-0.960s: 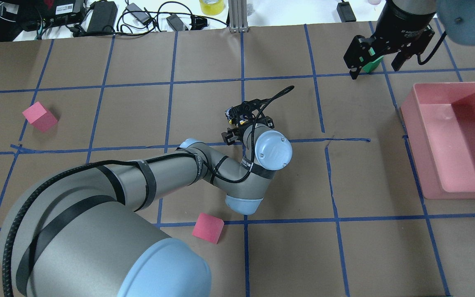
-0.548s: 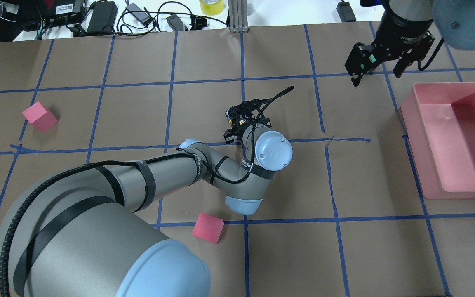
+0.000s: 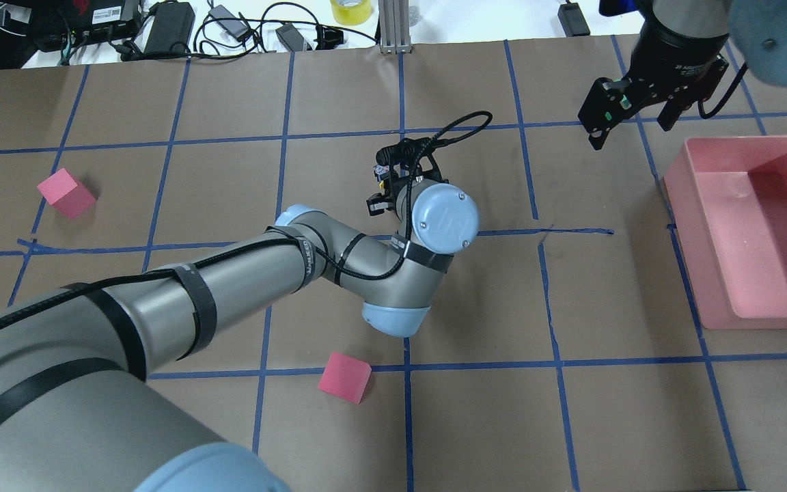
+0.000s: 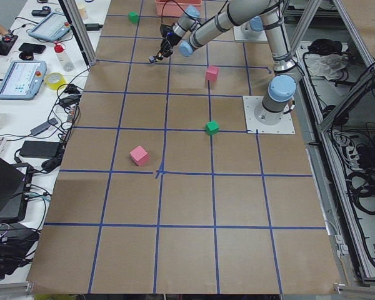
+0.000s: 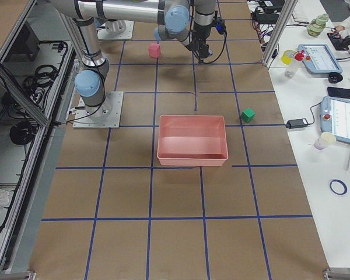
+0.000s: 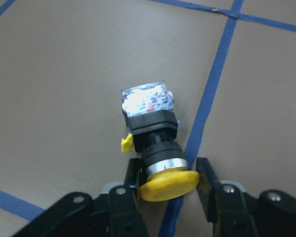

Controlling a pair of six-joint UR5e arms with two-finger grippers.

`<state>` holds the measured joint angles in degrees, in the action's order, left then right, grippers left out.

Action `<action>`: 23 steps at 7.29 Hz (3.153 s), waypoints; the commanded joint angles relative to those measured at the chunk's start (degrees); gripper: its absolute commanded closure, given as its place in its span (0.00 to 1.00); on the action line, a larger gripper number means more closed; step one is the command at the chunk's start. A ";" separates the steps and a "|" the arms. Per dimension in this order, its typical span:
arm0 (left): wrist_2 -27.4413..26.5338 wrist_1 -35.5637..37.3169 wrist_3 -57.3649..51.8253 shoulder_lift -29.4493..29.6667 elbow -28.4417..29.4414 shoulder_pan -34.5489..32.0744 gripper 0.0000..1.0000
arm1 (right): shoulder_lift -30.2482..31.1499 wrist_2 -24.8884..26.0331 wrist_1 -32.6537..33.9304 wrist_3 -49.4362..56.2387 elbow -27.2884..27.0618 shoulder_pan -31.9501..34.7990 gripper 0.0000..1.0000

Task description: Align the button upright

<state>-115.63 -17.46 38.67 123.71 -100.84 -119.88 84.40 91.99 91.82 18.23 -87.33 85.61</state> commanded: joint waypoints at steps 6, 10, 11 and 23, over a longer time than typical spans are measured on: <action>47.97 -35.95 7.12 -8.05 2.23 17.03 0.86 | -0.20 -0.50 0.81 0.22 -1.26 -0.01 0.00; 58.85 -37.82 10.36 -5.85 1.96 20.83 0.82 | -0.20 -0.68 0.90 -0.13 -1.26 -0.01 0.00; 59.55 -37.91 10.89 -5.06 1.79 20.83 0.01 | -0.20 -0.76 0.81 -0.13 -1.26 -0.01 0.00; 22.81 -73.71 -45.71 -32.90 18.67 25.65 0.00 | -0.03 -1.11 2.48 -0.04 -1.44 -0.01 0.00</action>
<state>-92.60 -93.60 -4.02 92.50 -81.61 -95.51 84.37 90.94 94.24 18.17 -88.78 85.61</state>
